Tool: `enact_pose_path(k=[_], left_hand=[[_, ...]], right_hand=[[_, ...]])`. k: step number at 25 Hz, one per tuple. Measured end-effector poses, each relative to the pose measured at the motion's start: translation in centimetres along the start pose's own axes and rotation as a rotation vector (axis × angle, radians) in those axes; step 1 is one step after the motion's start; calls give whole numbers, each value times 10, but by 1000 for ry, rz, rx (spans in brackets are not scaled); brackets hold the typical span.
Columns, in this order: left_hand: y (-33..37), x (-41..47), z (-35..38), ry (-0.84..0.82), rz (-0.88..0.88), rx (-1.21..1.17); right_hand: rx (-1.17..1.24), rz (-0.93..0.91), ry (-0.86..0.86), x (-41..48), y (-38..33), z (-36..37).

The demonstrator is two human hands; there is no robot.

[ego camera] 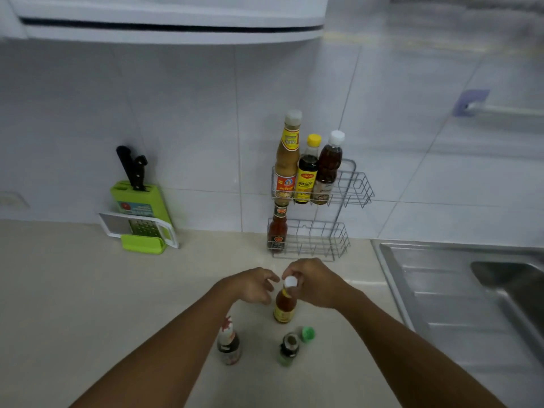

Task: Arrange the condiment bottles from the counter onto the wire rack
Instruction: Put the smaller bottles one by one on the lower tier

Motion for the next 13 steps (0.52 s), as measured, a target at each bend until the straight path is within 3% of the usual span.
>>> enact_pose_path(k=[4,8,10,13], left_hand=[[8,-9,7,48,65,6],[44,-36,-18,353,285,-237],[71,-50,-34,383,386,-272],[105,-63,-38,178,405,-290]], right_hand=[[196,55,172,-14,-7,-25],[478,14,328,-32,-37,-100],[379,-49,390,-40,-56,-135],[116,-114,399,-42,-67,-153]])
Point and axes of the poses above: each hand's wrist, its own x-axis towards the middle knuckle, its own z-axis out of the palm, y = z × x, the point moved 6 cm from there along x, towards the middle knuckle, and after that the axes turned 5 degrees about z, right-handed, at the moved point
